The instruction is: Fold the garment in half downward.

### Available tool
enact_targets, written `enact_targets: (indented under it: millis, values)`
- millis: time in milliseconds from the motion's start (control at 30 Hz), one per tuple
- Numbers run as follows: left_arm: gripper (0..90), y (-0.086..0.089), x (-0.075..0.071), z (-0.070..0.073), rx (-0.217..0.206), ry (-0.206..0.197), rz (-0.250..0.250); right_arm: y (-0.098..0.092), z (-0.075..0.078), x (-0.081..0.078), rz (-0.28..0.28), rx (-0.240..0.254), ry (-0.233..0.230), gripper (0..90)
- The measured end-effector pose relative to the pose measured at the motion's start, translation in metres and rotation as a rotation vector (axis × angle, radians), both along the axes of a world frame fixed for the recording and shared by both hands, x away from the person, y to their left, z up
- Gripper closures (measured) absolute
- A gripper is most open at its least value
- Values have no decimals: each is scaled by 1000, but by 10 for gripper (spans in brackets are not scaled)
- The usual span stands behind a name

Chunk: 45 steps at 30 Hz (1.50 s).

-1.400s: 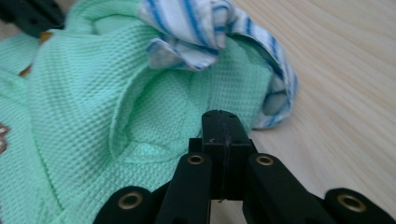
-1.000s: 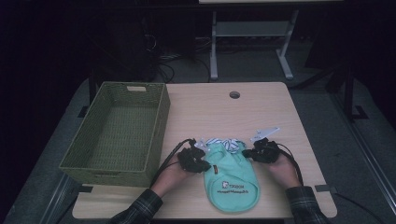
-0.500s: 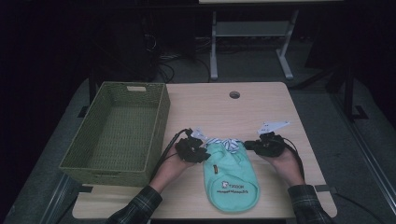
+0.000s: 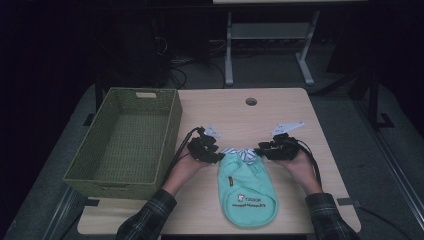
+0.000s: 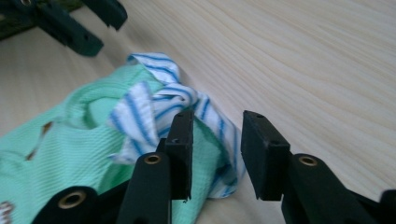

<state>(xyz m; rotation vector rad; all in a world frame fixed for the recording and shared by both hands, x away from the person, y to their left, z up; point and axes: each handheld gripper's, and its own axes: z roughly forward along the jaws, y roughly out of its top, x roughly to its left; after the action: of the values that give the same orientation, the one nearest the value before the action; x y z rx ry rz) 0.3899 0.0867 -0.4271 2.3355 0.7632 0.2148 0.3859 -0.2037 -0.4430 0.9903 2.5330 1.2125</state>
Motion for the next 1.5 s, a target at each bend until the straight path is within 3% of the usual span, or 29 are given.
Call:
enact_targets:
  millis: [200, 300, 433, 600, 733, 900, 1000, 1267, 1500]
  values:
    - [499, -7, 19, -11, 11, 35, 18, 3, -12, 13, -7, 3, 49, 609]
    - [492, -12, 26, -22, 31, 53, 17, 4, -19, 15, -2, -11, 68, 625]
    - [504, -14, 30, -30, 28, 71, 13, 4, -23, 16, 4, -21, 74, 670]
    - [626, -17, 29, -30, 38, 44, -18, 7, -26, 17, 26, -35, 83, 761]
    - [809, -20, 28, -31, 33, 45, -53, 9, -27, 17, 45, -37, 90, 849]
    - [857, -22, 24, -29, 59, -3, -57, 9, -25, 15, 49, -58, 54, 879]
    - [859, -19, 24, -22, 31, -40, -51, 7, -20, 13, 32, -57, 31, 880]
    - [858, -15, 15, 5, -26, -195, -52, 2, 0, 6, 17, -26, -55, 881]
    - [853, -15, 3, 32, -71, -310, -65, -1, 30, -3, 6, -19, -178, 879]
